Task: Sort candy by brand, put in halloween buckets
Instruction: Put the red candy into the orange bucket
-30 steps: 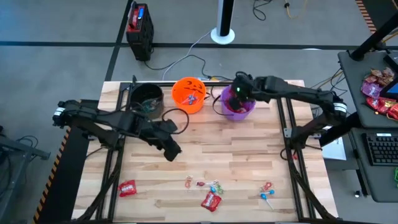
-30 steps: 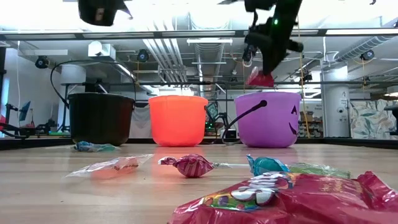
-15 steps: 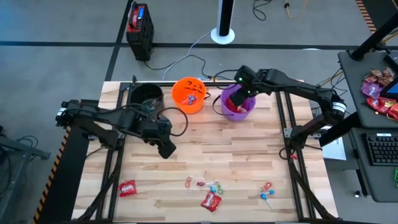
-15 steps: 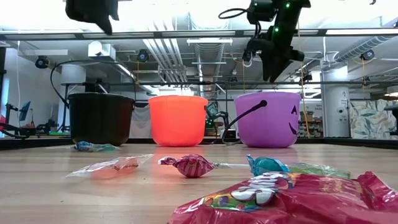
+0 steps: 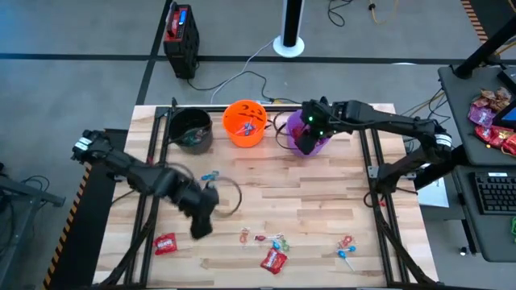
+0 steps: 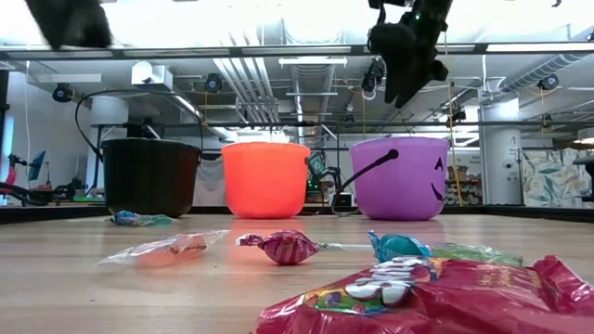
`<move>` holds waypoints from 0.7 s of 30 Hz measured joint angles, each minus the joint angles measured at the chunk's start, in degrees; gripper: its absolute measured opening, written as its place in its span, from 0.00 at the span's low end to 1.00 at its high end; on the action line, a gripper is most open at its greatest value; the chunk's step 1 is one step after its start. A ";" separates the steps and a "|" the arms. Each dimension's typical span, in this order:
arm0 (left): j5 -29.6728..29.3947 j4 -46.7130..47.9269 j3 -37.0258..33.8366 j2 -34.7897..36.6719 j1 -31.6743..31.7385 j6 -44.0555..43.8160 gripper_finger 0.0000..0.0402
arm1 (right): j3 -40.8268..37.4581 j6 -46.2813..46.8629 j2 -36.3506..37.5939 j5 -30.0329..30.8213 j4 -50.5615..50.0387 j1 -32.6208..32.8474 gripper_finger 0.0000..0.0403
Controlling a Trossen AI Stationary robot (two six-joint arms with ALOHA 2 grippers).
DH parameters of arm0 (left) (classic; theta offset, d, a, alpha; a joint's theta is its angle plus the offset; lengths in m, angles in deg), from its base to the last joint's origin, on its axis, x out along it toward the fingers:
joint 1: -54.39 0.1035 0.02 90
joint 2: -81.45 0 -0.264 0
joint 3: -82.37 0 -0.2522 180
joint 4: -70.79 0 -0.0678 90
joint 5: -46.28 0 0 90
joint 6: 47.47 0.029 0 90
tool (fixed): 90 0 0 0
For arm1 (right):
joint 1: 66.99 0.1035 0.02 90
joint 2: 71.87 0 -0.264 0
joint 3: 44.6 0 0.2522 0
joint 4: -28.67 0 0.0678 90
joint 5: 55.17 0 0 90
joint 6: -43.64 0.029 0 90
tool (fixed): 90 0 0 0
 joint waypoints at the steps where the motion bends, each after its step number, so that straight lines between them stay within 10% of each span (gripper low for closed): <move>1: 0.55 -1.65 -0.23 0.00 -2.18 -1.32 0.35 | 0.00 -0.30 0.00 0.00 0.02 0.81 0.42; 13: 2.46 -2.03 -6.03 0.00 -19.26 -31.08 0.35 | -0.02 -1.39 -0.09 -0.63 4.25 6.30 0.43; 21: 1.38 -4.59 -7.22 0.02 -19.68 -31.93 0.35 | -0.77 -12.84 -0.11 -17.92 6.74 14.50 0.41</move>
